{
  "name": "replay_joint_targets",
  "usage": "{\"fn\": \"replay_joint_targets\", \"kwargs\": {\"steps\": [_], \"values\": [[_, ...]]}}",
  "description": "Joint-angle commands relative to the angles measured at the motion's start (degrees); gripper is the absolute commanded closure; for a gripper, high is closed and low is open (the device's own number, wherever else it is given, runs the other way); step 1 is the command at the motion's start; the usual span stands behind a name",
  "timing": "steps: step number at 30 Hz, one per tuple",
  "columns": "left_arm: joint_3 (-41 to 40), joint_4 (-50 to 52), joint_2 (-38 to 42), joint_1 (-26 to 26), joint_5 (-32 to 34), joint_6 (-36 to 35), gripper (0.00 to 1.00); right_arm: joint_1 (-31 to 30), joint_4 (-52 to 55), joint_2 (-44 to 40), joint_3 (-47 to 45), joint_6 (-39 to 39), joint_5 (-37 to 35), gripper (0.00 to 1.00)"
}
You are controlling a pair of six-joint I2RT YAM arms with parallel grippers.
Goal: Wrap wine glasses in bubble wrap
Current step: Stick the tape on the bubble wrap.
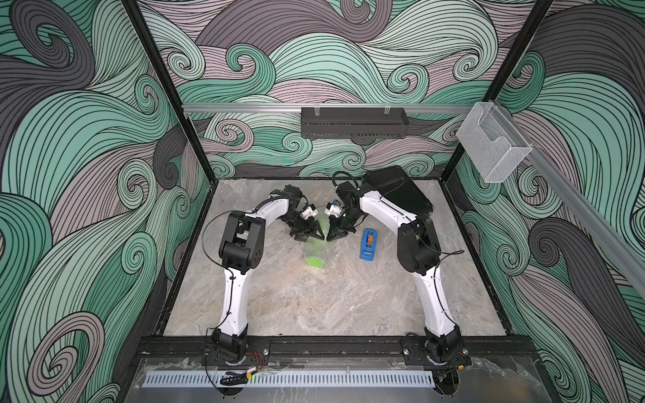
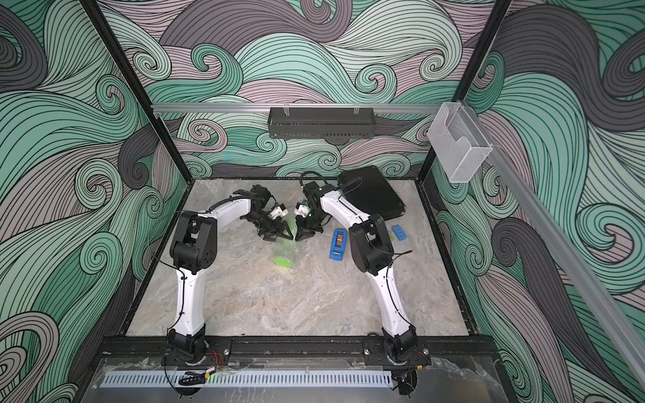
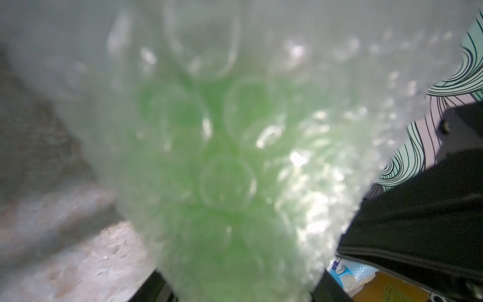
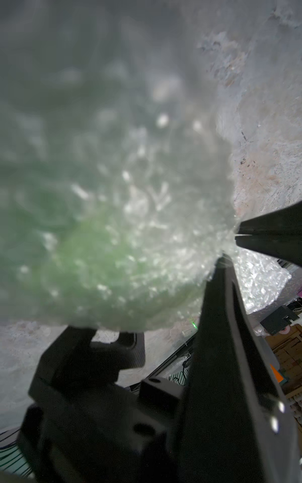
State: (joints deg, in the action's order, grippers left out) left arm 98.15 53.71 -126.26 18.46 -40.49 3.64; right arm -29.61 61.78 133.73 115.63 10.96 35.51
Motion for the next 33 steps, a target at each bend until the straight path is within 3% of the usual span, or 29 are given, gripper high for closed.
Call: {"fn": "replay_joint_targets", "kwargs": {"steps": [1, 11, 18, 22, 27, 33], "values": [[1.3, 0.2, -1.0, 0.5, 0.8, 0.0, 0.36, 0.4, -0.5, 2.2, 2.2, 0.5, -2.6, 1.00], [1.3, 0.1, -0.8, 0.5, 0.4, 0.4, 0.32, 0.9, -5.3, 2.3, -2.1, 1.5, -4.9, 1.00], [0.8, 0.0, 3.3, 0.3, -0.3, 1.2, 0.15, 4.4, -6.2, -5.2, -9.4, 1.2, -4.6, 0.94], [0.8, -0.5, 5.2, -0.3, -0.2, 1.8, 0.07, 5.9, -7.1, -10.2, -12.1, 1.2, -2.6, 0.82], [3.5, 0.4, 3.1, -1.1, 1.9, 2.4, 0.01, 6.9, -12.1, -11.4, -12.3, 5.4, 4.1, 0.55], [0.4, 1.6, 6.5, -1.2, 5.8, -0.3, 0.01, 8.2, -12.9, -8.6, -5.4, 4.8, 5.2, 0.42]]}}
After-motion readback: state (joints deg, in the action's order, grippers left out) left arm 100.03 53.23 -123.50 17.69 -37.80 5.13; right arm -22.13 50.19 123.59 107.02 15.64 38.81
